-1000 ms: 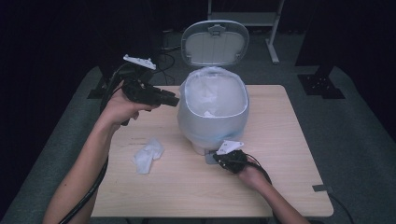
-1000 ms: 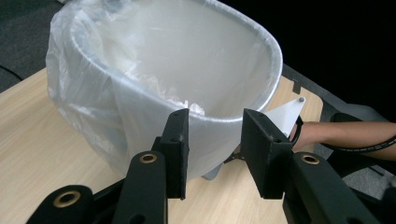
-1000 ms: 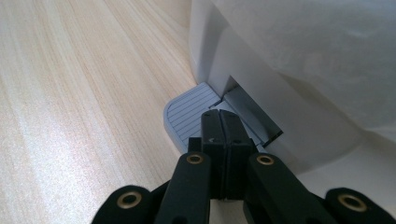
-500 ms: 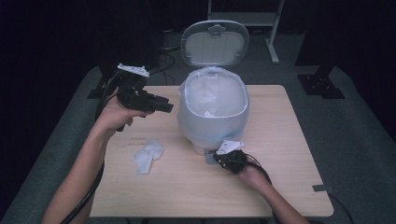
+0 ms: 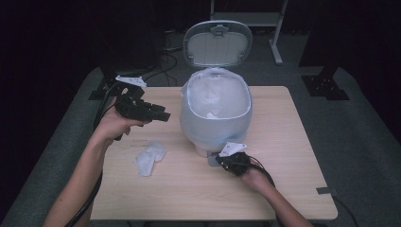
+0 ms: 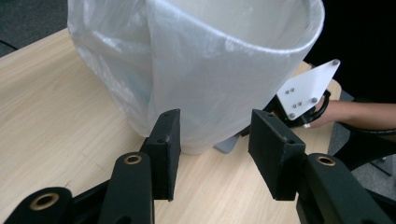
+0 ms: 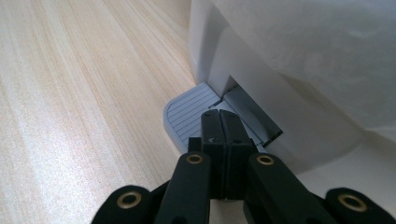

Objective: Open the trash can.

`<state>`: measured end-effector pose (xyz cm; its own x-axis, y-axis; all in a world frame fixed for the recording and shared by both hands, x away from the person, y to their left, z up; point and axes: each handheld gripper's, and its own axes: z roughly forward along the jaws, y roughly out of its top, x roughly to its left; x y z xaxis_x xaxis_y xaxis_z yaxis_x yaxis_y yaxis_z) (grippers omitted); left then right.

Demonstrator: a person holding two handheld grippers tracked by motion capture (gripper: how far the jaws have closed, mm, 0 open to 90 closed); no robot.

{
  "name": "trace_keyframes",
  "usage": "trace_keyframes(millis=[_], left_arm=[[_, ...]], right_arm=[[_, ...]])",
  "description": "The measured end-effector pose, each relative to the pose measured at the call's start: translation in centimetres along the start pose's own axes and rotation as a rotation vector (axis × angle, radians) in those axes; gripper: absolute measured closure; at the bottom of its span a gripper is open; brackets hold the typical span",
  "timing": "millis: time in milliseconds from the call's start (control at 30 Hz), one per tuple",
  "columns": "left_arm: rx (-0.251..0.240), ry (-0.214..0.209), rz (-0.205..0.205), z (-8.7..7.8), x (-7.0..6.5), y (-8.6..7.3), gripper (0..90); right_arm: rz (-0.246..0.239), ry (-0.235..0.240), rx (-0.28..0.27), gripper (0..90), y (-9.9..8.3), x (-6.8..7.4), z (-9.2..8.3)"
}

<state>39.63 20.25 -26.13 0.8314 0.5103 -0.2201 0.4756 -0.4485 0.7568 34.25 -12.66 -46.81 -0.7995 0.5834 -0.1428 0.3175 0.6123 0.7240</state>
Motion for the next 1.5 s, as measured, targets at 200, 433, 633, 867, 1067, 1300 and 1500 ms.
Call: trace_keyframes(millis=[200, 433, 633, 867, 1067, 1300, 1500], left_arm=[[0.001, 0.001, -0.011, 0.3, 0.4, -1.0, 52.5], [0.004, -0.001, -0.016, 0.6, 0.9, -1.9, 51.1], [0.000, 0.000, -0.020, 0.7, 1.0, -2.5, 49.9], [0.001, 0.003, -0.021, 1.0, 1.3, -3.3, 48.4], [-0.001, 0.002, -0.018, 1.2, 1.4, -3.9, 47.6], [-0.005, 0.002, -0.019, 1.3, 1.7, -4.6, 46.9], [-0.005, 0.003, -0.023, 1.4, 2.0, -5.3, 45.9]], right_arm=[[0.006, 0.002, -0.002, 89.1, 0.0, 0.1, 0.0], [0.004, 0.002, -0.003, 89.1, 0.0, 0.0, 0.0], [0.005, 0.000, -0.001, 89.1, 0.0, 0.1, 0.0], [0.004, 0.002, -0.002, 89.0, 0.0, 0.0, 0.0], [0.003, 0.001, -0.001, 89.1, 0.0, 0.0, 0.0], [0.000, -0.001, 0.003, 89.0, 0.0, 0.0, 0.0], [-0.031, -0.014, 0.010, 89.0, 0.0, -0.2, 0.0]])
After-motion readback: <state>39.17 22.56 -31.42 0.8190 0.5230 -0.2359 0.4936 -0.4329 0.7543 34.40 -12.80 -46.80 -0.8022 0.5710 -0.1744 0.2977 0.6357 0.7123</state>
